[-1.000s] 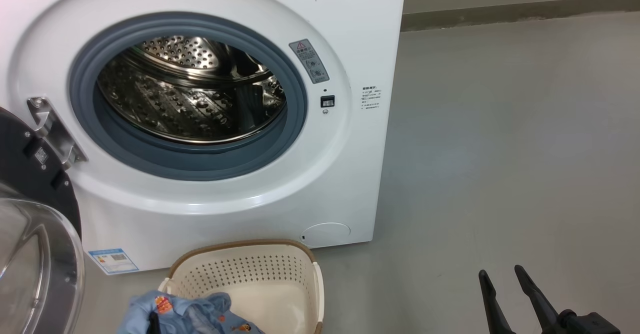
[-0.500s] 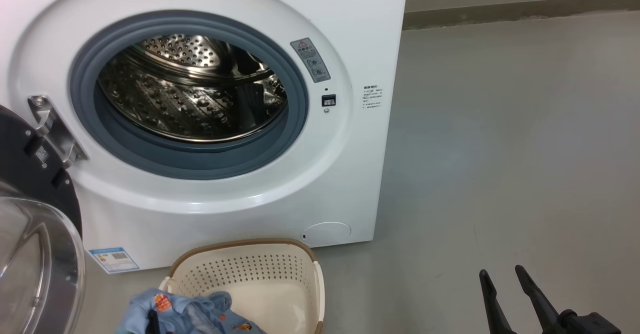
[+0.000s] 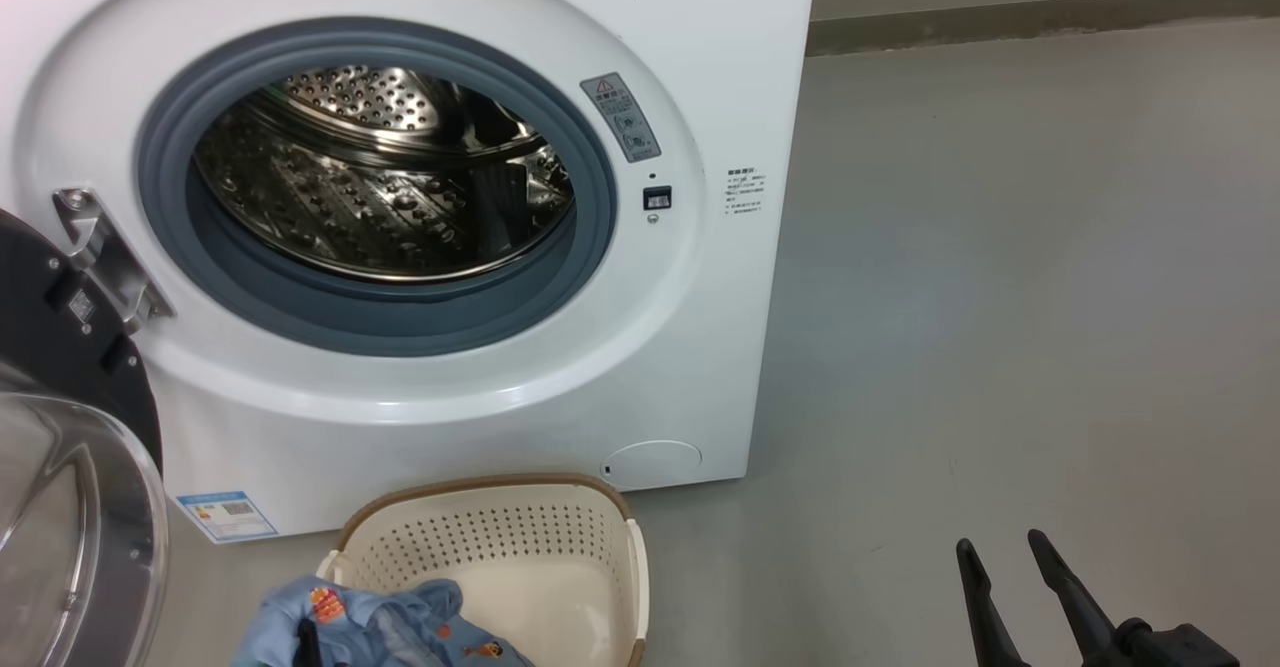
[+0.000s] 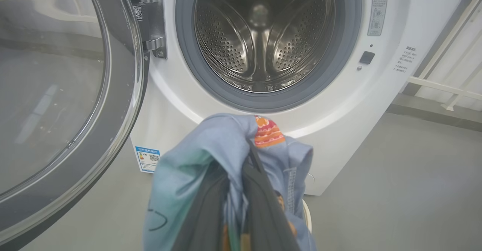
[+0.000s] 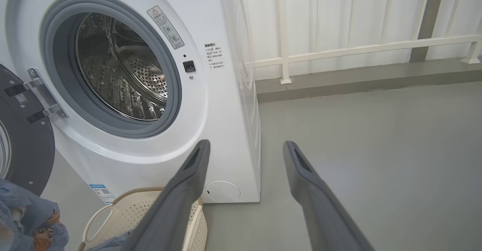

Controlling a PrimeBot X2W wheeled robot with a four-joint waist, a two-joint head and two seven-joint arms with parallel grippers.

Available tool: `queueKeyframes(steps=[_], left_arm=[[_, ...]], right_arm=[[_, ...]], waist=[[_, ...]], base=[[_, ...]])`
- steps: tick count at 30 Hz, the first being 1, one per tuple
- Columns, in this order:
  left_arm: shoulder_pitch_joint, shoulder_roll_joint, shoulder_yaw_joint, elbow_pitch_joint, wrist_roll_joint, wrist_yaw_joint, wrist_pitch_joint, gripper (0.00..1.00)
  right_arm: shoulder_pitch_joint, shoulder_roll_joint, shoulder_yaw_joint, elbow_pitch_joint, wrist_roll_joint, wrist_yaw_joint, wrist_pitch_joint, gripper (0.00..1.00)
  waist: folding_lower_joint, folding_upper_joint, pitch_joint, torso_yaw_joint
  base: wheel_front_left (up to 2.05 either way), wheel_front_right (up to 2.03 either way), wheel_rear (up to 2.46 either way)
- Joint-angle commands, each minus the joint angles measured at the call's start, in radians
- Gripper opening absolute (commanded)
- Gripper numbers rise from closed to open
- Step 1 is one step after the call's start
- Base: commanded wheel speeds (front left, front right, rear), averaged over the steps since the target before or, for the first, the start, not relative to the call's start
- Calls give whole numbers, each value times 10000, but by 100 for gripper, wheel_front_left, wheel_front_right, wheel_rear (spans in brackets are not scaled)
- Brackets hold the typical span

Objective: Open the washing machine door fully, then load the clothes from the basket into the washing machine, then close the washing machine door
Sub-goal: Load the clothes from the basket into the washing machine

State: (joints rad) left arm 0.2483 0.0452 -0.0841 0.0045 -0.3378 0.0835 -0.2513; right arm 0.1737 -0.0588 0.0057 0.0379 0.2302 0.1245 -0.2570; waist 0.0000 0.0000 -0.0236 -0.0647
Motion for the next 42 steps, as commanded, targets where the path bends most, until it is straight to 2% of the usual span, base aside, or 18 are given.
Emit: queueKeyframes(steps=[1,9,20,26,32,42], left_arm=[[-256,51,298,-302,109,28,-105,0],[-694,51,133,-188,158,-184,-105,0],[-2537,130,407,441,565,-675,-105,0],[-4599,739,1114,1326,489,-903,-105,0],[-6509,1764,1570,2151,663,-986,-105,0],[-8954,3130,1664,3875,1135,-1089,-65,0]], right_arm=[[-204,-81,262,-263,-22,62,-48,100],[-337,-32,424,-238,-14,62,-48,100],[-960,75,854,-292,131,62,-48,100],[-1549,83,1345,-432,845,62,-48,100],[-2048,84,1813,-504,1317,62,-48,100],[-2560,84,2381,-564,1713,62,-48,100]], waist=[[0,0,19,-17],[0,0,292,-268],[0,0,1499,-1272],[0,0,2638,-2076],[0,0,3664,-2712],[0,0,4898,-3260]], base=[[0,0,0],[0,0,0],[0,0,0],[0,0,0],[0,0,0],[0,0,0]])
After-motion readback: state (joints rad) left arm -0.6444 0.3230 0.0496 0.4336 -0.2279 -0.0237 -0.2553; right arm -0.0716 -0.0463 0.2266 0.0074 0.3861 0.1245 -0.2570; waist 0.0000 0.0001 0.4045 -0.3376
